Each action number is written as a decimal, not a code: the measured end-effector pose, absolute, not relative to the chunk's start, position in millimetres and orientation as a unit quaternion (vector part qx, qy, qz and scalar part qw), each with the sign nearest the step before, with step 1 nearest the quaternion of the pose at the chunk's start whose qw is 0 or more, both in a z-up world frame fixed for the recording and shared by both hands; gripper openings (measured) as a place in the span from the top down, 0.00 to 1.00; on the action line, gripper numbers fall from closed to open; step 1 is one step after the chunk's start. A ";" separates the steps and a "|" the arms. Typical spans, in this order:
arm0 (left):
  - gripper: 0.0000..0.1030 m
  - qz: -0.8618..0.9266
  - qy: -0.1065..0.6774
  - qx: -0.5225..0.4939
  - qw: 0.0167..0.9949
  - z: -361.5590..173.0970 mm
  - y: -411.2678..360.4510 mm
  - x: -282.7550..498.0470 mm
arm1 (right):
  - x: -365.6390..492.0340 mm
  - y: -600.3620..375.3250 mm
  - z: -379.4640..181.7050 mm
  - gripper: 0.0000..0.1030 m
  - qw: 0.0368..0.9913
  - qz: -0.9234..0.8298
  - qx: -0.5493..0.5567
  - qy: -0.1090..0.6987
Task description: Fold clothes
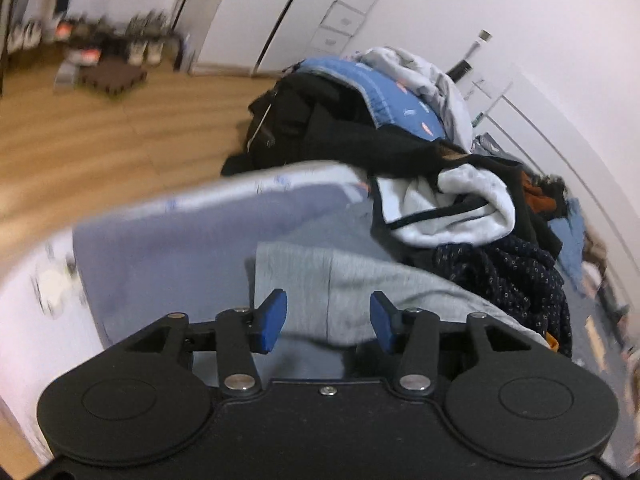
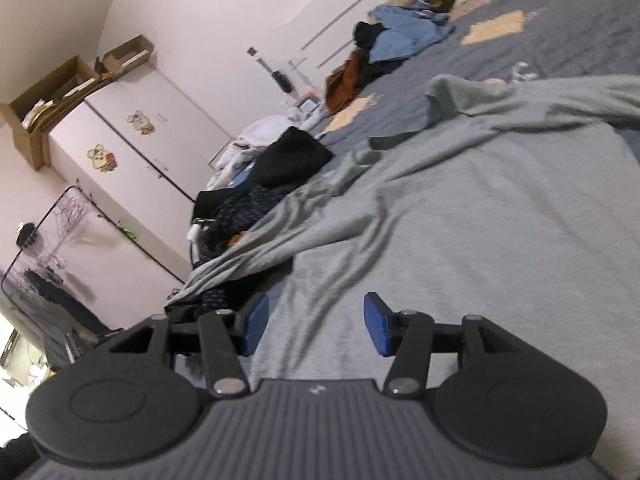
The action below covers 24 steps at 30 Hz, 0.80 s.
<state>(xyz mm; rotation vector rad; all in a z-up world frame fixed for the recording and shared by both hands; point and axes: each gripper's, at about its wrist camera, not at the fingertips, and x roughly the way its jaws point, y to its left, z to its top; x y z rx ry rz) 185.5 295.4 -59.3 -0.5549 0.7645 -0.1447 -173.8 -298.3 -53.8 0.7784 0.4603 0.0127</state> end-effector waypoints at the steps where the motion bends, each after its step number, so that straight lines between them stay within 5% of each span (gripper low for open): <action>1: 0.55 -0.068 0.367 -0.293 0.880 -67.6 299.1 182.9 | -167.8 -293.4 -49.0 0.50 0.901 0.014 0.372 0.224; 22: 0.52 -0.047 0.297 -0.527 0.795 -154.8 307.9 184.5 | -55.7 -160.9 28.5 0.49 0.901 0.163 0.321 0.240; 23: 0.54 -0.049 0.294 -0.528 0.795 -154.0 308.5 185.8 | -55.3 -157.8 27.9 0.49 0.901 0.165 0.321 0.242; 24: 0.71 -0.050 0.291 -0.522 0.800 -151.0 308.6 187.5 | -55.6 -155.7 27.2 0.49 0.900 0.167 0.322 0.244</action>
